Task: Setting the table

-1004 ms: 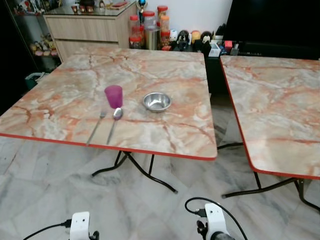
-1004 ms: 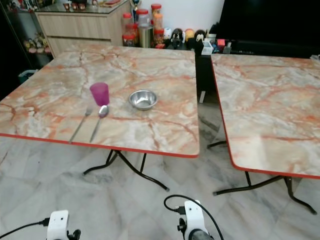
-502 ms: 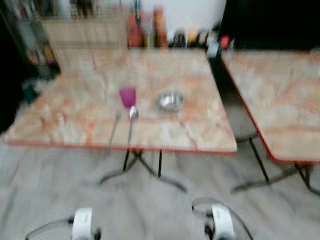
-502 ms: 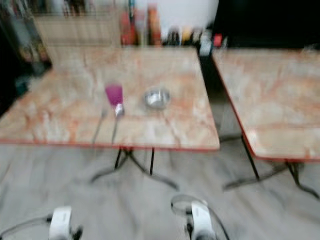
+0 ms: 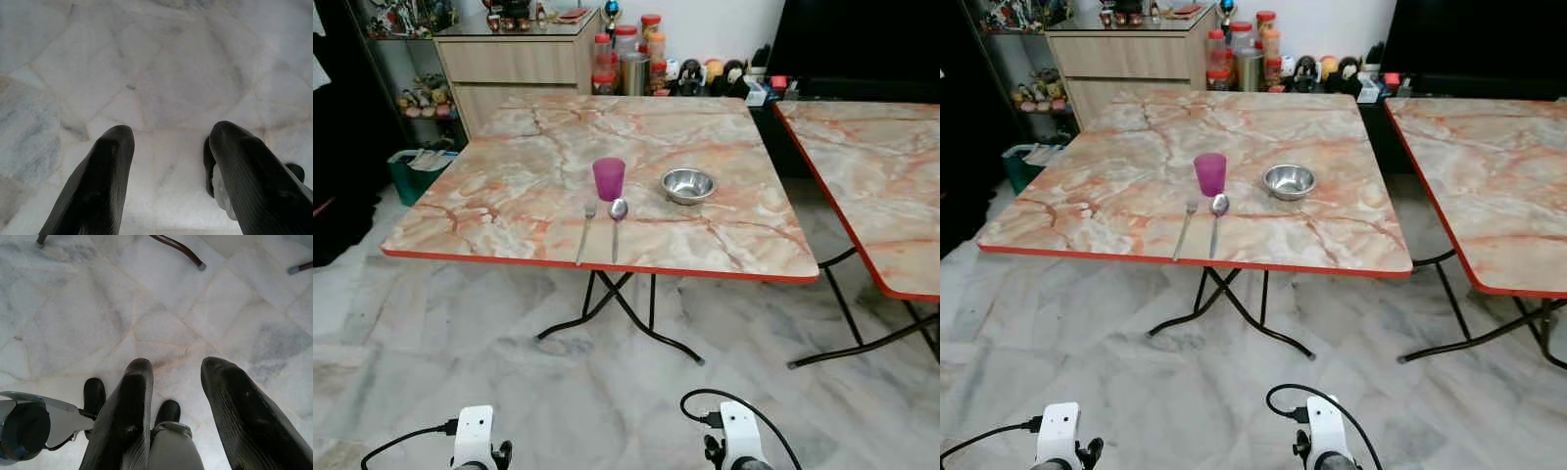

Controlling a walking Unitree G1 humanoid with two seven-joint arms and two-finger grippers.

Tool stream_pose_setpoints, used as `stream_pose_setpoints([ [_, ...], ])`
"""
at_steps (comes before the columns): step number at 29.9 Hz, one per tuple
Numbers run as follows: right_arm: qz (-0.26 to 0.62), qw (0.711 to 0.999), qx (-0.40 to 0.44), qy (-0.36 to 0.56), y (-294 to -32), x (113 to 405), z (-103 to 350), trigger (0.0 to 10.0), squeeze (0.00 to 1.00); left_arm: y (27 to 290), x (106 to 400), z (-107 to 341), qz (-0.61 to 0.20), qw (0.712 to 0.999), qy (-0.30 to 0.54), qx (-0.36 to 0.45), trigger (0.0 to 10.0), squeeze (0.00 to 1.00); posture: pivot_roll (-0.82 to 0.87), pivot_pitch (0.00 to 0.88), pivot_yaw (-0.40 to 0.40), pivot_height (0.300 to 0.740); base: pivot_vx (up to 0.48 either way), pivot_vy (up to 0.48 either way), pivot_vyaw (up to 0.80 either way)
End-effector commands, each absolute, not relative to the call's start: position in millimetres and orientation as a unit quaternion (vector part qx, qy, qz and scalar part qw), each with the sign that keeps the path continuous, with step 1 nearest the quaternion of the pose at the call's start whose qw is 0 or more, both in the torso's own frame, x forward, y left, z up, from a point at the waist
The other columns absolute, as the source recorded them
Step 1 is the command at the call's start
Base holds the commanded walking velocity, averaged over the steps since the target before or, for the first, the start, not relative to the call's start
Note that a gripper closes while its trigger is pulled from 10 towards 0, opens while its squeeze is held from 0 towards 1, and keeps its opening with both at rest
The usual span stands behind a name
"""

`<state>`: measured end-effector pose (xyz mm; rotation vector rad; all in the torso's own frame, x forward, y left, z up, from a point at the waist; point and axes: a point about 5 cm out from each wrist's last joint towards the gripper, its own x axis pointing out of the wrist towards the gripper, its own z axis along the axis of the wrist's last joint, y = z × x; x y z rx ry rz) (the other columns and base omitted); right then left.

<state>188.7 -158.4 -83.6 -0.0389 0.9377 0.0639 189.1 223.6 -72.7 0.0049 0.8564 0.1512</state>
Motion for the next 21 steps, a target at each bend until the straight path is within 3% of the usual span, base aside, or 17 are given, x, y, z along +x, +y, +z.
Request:
stream_pose_setpoints([
  [1, 0.027, 0.894, -0.012, 0.447, -157.5, 191.6, -82.1, 10.0, 0.0, 222.6, 190.3, -72.3, 0.071, 0.908, 0.413, 0.003, 10.0, 0.0, 0.06, 0.0, 0.009, 0.719, 0.266, 0.0, 0.0],
  [21, 0.028, 0.894, -0.01, 0.447, -155.1, 192.2, -82.0, 10.0, 0.0, 226.6, 189.6, -71.7, 0.078, 0.908, 0.412, 0.003, 10.0, 0.0, 0.08, 0.0, 0.008, 0.719, 0.305, 0.0, -0.07],
])
